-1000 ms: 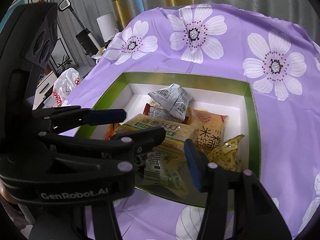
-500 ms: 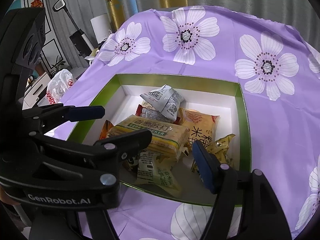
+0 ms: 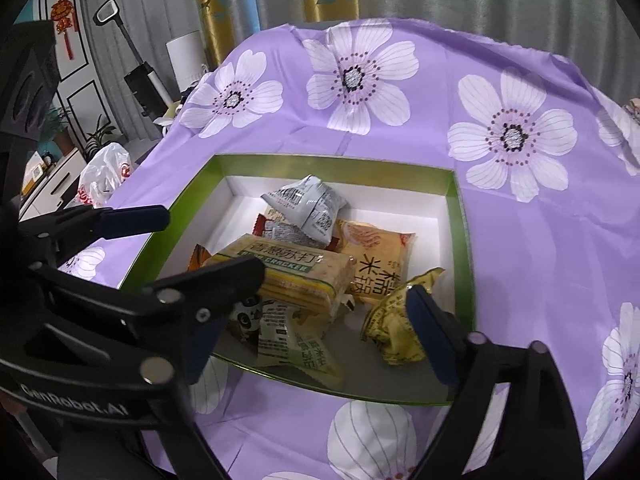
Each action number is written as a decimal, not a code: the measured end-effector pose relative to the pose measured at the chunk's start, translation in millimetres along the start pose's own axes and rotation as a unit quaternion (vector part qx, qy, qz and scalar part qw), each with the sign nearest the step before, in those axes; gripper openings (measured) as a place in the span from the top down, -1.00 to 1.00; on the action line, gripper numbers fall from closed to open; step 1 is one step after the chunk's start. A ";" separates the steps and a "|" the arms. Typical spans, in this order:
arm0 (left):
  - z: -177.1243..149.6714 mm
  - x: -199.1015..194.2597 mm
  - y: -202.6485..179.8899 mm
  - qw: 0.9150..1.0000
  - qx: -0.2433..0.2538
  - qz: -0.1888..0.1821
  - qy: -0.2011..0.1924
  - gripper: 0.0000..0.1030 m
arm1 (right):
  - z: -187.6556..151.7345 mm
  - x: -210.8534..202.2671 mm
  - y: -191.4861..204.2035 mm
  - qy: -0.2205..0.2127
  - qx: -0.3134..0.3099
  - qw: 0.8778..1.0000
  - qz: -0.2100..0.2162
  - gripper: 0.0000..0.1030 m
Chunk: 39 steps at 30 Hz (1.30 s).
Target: Organize snacks
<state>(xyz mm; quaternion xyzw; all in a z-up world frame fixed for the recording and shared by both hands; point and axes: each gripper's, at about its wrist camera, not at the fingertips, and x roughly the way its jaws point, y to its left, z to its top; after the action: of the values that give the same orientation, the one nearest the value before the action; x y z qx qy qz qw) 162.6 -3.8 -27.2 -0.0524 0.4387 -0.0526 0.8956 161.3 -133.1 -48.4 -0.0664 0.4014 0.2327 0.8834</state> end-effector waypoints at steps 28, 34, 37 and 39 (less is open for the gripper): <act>-10.8 -117.8 -22.1 0.994 0.033 0.052 -0.094 -0.94 | 0.8 -103.5 31.2 -0.067 -0.034 0.996 -0.055 -1.00; -13.5 -143.0 -28.0 0.992 0.036 0.058 -0.110 -0.98 | 2.0 -128.4 40.7 -0.084 -0.037 0.994 -0.056 -1.00; -16.1 -151.8 -31.0 0.991 0.037 0.061 -0.114 -0.98 | 3.2 -137.4 45.0 -0.087 -0.042 0.994 -0.059 -1.00; -17.2 -157.6 -33.7 0.990 0.039 0.065 -0.117 -0.98 | 2.6 -142.3 48.2 -0.089 -0.044 0.993 -0.059 -1.00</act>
<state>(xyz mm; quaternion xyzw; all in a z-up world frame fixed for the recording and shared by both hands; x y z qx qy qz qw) 51.2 -15.8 90.0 0.0051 0.3307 -0.0046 0.9437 59.6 -140.7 62.0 -0.1081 0.3059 0.2029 0.9239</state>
